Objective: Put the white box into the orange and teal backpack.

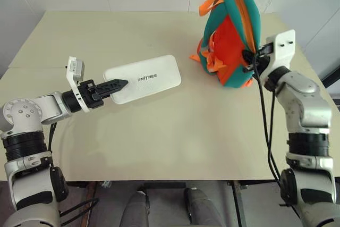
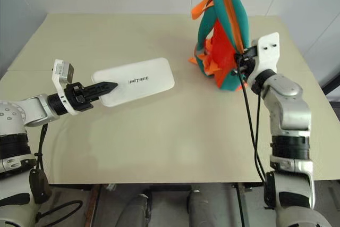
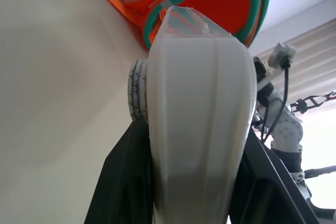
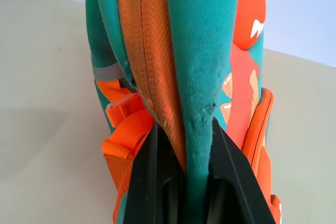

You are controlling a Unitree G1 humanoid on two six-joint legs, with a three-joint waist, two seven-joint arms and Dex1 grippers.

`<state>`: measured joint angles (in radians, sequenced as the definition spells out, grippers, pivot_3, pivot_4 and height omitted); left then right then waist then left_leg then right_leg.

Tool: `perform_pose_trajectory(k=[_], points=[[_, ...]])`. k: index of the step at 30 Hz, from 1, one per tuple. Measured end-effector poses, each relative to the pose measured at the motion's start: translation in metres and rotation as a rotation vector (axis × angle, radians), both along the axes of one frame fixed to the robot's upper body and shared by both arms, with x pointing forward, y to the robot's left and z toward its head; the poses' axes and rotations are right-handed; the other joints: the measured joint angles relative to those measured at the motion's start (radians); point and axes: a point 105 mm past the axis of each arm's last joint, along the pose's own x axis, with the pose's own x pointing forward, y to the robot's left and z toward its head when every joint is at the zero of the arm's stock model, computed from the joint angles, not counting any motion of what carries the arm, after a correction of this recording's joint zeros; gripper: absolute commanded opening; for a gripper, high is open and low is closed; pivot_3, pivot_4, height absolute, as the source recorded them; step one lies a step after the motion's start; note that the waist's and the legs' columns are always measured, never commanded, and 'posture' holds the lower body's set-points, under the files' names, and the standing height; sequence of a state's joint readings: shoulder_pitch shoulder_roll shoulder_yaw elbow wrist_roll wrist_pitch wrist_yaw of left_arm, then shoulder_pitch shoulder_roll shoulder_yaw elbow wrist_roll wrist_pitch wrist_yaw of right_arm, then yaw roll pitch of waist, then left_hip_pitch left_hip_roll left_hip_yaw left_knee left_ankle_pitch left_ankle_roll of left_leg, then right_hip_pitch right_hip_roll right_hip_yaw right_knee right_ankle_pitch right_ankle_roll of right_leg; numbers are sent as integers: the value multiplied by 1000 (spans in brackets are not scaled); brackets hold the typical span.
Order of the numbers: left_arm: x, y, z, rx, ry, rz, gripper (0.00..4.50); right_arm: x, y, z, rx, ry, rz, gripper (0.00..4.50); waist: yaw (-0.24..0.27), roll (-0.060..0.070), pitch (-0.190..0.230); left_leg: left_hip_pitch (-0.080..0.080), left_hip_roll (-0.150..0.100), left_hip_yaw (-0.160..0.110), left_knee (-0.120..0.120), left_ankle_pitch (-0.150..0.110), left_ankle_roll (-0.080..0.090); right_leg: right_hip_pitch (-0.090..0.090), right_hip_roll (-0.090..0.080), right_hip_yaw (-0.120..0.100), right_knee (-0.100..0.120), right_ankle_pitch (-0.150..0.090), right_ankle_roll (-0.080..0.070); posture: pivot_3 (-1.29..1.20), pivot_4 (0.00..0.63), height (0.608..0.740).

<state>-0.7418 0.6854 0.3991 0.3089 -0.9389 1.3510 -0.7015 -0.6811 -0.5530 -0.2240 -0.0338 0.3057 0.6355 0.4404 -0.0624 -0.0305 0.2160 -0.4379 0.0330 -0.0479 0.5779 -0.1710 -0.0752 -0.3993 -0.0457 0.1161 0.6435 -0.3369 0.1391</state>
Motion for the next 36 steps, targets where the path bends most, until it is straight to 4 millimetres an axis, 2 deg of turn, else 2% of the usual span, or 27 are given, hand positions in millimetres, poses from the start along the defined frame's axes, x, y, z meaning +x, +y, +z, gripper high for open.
perform_pose_trajectory(k=[2, 6, 9, 12, 15, 16, 19, 20, 27, 31, 36], points=[[3, -3, 1, -1, 1, -18, 1270, -12, -3, 0, 7, 18, 6, 0, 4, 0, 0, 0, 0, 0, 0, 0, 1, 0, 0, 0, 1, 0, 0, 0, 150, 740], [12, -4, 1, 11, 6, -27, 1270, -54, -16, -2, 7, 70, 31, 0, 24, 0, 0, -1, 0, -1, -1, 0, 1, 0, 0, -1, 0, -1, -1, 0, 150, 740], [18, -7, 3, 24, 0, -45, 1270, -77, -18, -3, 8, 94, 51, 0, 32, 0, 0, -1, 0, 0, 0, 0, 1, 0, 0, -1, -1, -1, -1, 0, 150, 740], [21, -11, 6, 27, -12, -70, 1270, -93, -20, -12, -16, 136, 60, 0, 33, 0, 0, -1, 0, 0, 0, 0, 1, 0, 0, -1, 0, -1, -1, 0, 150, 740], [24, -13, 4, 34, -10, -80, 1270, -100, -18, -14, -34, 150, 74, 0, 28, 0, 0, -1, 0, 0, 1, 0, 2, 0, 0, 0, 1, -1, -1, 0, 150, 740], [25, -13, 3, 36, -7, -83, 1270, -102, -18, -15, -33, 156, 77, 681, 28, 0, 0, -1, 0, 0, 2, 0, 2, 0, 0, 0, 1, -1, -1, 0, 150, 740], [27, -12, 2, 41, -7, -83, 1270, -103, -18, -18, -33, 191, 81, 1573, 30, 0, 0, -1, 0, 0, 2, 0, 2, 0, 0, 0, 1, -1, -1, 0, 150, 740], [28, -13, 2, 39, -7, -84, 1270, -103, -19, -18, -40, 193, 79, 2019, 31, 0, 0, -1, 0, 0, 2, 0, 2, 0, 0, 0, 1, -1, -1, 0, 150, 740], [30, -17, 2, 43, -14, -100, 1270, -108, -40, -1, -110, 165, 9, 4429, 32, 0, 0, -1, 0, 0, 3, 0, 2, 0, 0, -1, 1, -1, -1, 0, 150, 740], [31, -16, 1, 42, -7, -98, 1270, -110, -54, 21, -106, 66, -40, 4500, 32, 0, 0, -1, 0, 0, 3, 0, 2, 0, 0, -1, 2, -1, -1, 0, 150, 740], [31, -17, 0, 43, -7, -103, 1270, -114, -50, 55, -91, -90, -13, 4500, 31, 0, 0, -1, 0, -1, 4, 0, 2, 1, 0, -1, 3, -1, -1, 0, 150, 740]])
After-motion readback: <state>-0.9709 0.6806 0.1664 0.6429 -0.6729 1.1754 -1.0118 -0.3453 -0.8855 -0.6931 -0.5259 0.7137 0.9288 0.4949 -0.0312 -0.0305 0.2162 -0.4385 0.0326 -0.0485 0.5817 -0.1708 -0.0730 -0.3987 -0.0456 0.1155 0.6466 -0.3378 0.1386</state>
